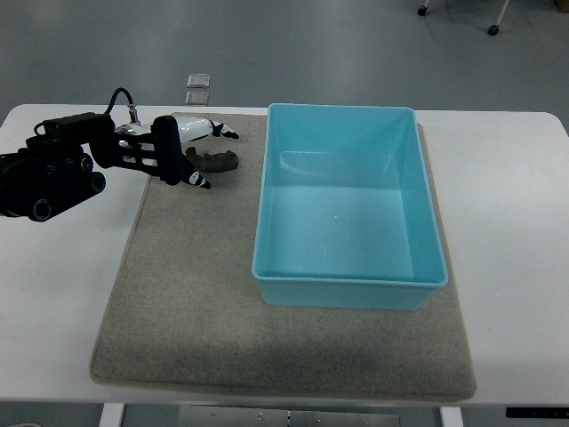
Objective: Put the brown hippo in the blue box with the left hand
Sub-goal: 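Close the left hand fingers around the brown hippo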
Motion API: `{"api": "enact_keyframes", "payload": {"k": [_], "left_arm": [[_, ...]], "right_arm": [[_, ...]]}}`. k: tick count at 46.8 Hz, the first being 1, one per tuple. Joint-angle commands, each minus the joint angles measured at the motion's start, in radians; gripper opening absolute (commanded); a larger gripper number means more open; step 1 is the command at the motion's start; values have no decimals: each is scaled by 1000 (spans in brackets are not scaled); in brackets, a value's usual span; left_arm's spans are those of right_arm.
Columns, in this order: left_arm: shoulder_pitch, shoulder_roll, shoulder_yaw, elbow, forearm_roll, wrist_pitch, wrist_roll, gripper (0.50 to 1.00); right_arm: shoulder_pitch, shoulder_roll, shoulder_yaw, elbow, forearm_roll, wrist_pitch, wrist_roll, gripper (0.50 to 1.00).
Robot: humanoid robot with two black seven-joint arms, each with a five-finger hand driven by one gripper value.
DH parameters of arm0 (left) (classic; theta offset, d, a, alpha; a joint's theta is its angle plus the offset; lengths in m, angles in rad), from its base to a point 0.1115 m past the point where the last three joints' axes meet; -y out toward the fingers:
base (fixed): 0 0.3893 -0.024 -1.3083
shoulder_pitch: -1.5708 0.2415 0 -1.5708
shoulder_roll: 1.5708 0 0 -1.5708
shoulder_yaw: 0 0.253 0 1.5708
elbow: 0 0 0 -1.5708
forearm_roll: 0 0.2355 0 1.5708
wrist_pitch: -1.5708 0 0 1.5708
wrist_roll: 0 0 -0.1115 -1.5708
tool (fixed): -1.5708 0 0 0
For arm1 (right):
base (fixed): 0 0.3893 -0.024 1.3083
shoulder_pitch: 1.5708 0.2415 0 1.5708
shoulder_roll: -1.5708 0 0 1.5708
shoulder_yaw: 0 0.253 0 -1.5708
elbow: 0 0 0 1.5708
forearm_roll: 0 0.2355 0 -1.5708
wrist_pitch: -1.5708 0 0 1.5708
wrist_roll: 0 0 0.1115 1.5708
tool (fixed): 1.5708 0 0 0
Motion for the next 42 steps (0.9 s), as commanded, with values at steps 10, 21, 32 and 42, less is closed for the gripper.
{"api": "enact_keyframes", "payload": {"k": [10, 21, 32, 42], "left_arm": [[0, 0, -1, -2, 8, 0, 0, 628], [0, -2, -1, -2, 8, 0, 0, 591], [0, -9, 1, -2, 9, 0, 2, 546], [-6, -3, -1, -6, 51, 0, 2, 500]], "right_arm": [[0, 0, 0, -1, 0, 0, 0, 936], [0, 0, 0, 0, 0, 0, 1, 936], [0, 0, 0, 0, 0, 0, 1, 936], [0, 0, 0, -1, 0, 0, 0, 936]]}}
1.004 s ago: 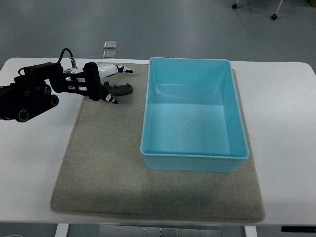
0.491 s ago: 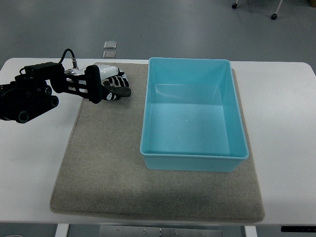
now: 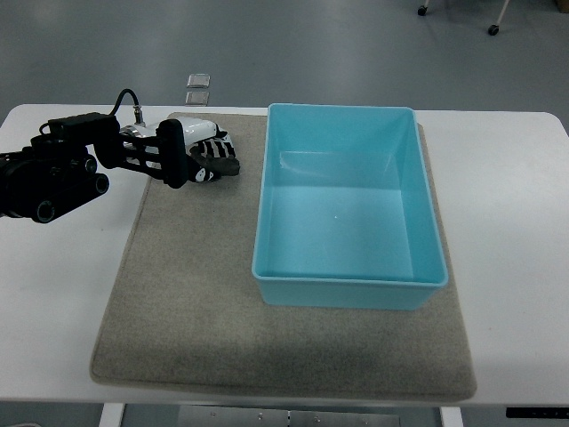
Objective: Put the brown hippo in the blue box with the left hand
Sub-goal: 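Close the left hand fingers around the brown hippo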
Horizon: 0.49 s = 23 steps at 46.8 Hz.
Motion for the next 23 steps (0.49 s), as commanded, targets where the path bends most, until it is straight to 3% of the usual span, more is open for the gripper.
{"api": "enact_keyframes", "payload": {"k": [1, 13, 23], "left_arm": [[-6, 7, 0, -6, 16, -2, 0, 500], [-18, 18, -1, -15, 18, -8, 0, 500], [-65, 93, 0, -43, 18, -17, 0, 500]], "right_arm": [[0, 0, 0, 0, 0, 0, -1, 936], [0, 0, 0, 0, 0, 0, -1, 936], [0, 0, 0, 0, 0, 0, 1, 936]]}}
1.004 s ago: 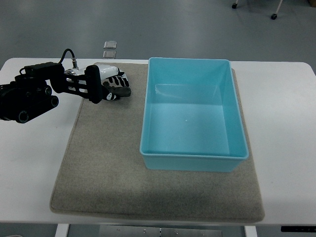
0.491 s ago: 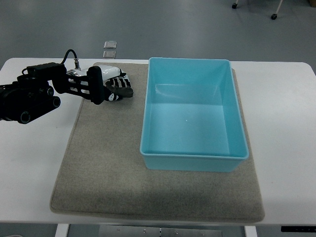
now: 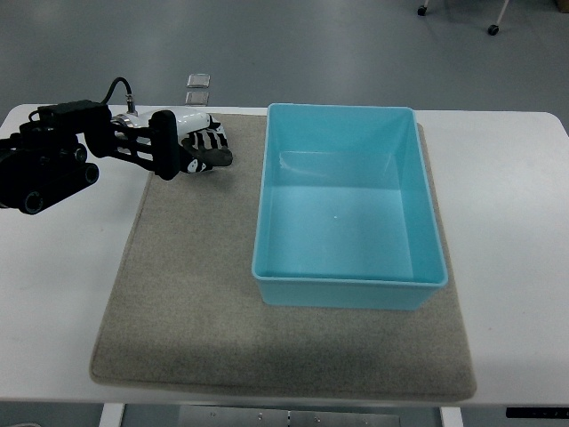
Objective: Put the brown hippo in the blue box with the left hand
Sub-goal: 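Lift the hippo and carry it over the blue box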
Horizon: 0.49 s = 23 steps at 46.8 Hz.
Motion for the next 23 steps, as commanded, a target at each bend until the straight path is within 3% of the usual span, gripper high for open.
{"api": "enact_keyframes", "payload": {"k": [1, 10, 23], "left_arm": [[-24, 41, 1, -34, 0, -2, 0, 500], [-97, 141, -1, -139, -3, -8, 0, 500], [-208, 211, -14, -283, -18, -98, 0, 500]], "right_arm": [[0, 0, 0, 0, 0, 0, 2, 936], [0, 0, 0, 0, 0, 0, 2, 936], [0, 0, 0, -1, 0, 0, 2, 936]]}}
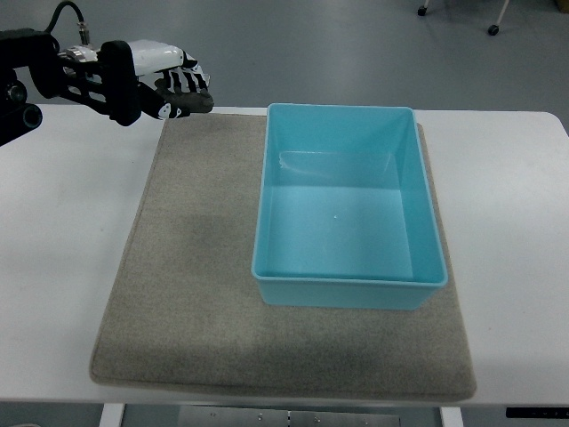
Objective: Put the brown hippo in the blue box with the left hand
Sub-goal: 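Lift the hippo and carry it over the blue box, then open the left hand to drop the hippo into the box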
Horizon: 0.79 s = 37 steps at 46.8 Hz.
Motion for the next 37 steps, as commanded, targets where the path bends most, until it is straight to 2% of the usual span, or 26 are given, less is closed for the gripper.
{"api": "enact_keyframes", "payload": {"k": [1, 13, 26, 37], "left_arm": [[-26, 3, 1, -38, 0, -13, 0, 500], [-56, -43, 5, -135, 8, -15, 6, 500], [-49, -214, 10, -131, 16, -13, 35, 500], [3, -323, 25, -83, 16, 2, 66, 500]], "right_arm": [[0, 0, 0, 0, 0, 0, 1, 936], [0, 0, 0, 0, 0, 0, 0, 936], [0, 0, 0, -1, 0, 0, 0, 936], [0, 0, 0, 0, 0, 0, 0, 936]]}}
